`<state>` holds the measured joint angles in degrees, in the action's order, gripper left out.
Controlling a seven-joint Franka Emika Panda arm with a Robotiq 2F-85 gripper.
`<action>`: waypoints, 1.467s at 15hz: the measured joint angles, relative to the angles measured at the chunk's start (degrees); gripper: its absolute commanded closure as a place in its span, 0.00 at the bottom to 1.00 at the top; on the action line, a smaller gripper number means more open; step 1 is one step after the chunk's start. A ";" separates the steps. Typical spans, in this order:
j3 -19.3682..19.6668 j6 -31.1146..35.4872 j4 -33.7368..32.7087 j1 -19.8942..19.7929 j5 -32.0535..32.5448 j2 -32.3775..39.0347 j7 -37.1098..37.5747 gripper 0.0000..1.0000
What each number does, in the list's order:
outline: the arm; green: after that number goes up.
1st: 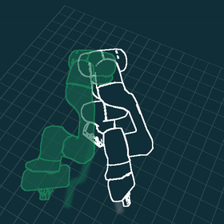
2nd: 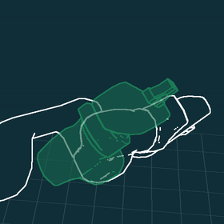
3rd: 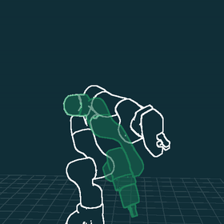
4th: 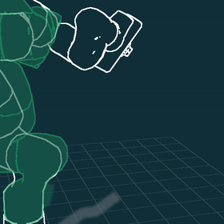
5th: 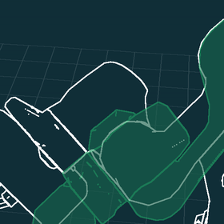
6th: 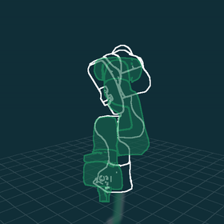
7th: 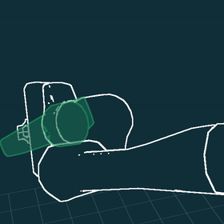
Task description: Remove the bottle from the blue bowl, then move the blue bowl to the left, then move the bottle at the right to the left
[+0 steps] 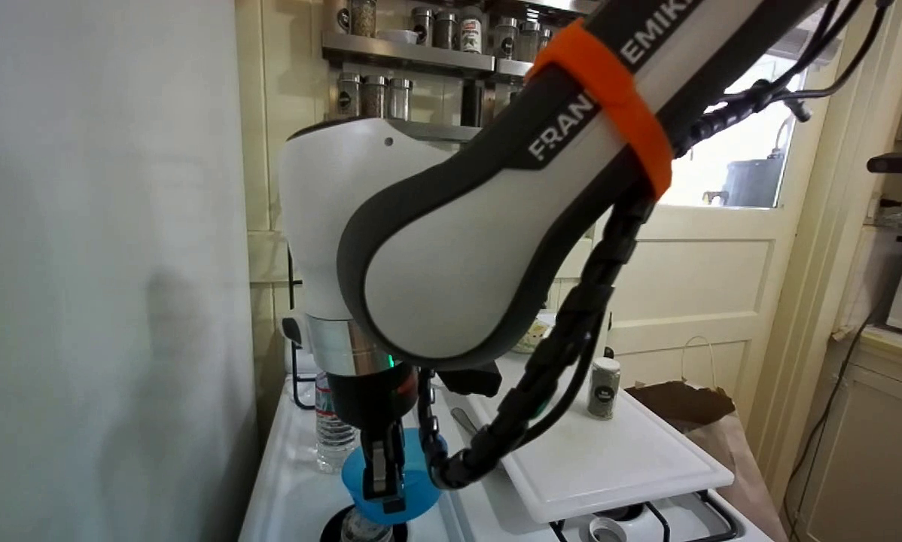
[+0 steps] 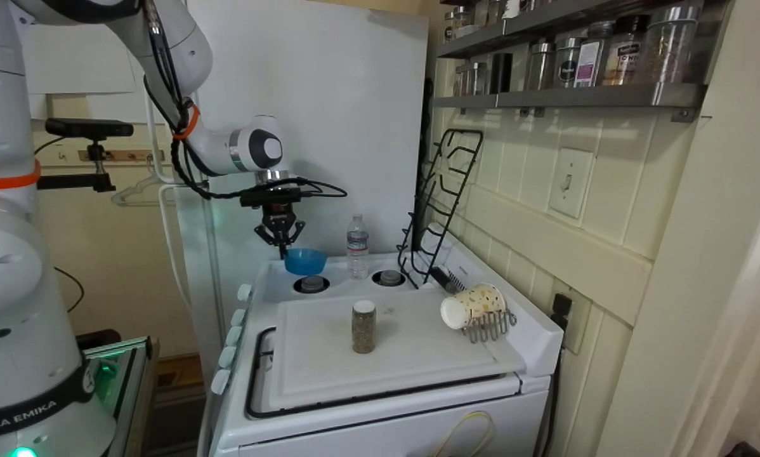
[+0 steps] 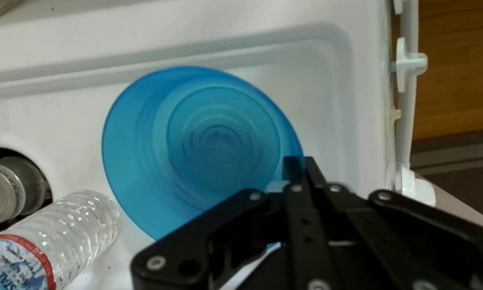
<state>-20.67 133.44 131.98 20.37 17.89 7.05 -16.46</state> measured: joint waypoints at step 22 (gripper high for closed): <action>0.83 0.11 -7.90 1.17 1.74 8.58 1.00 0.99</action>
<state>-19.85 133.55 124.08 21.54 19.63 15.63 -15.46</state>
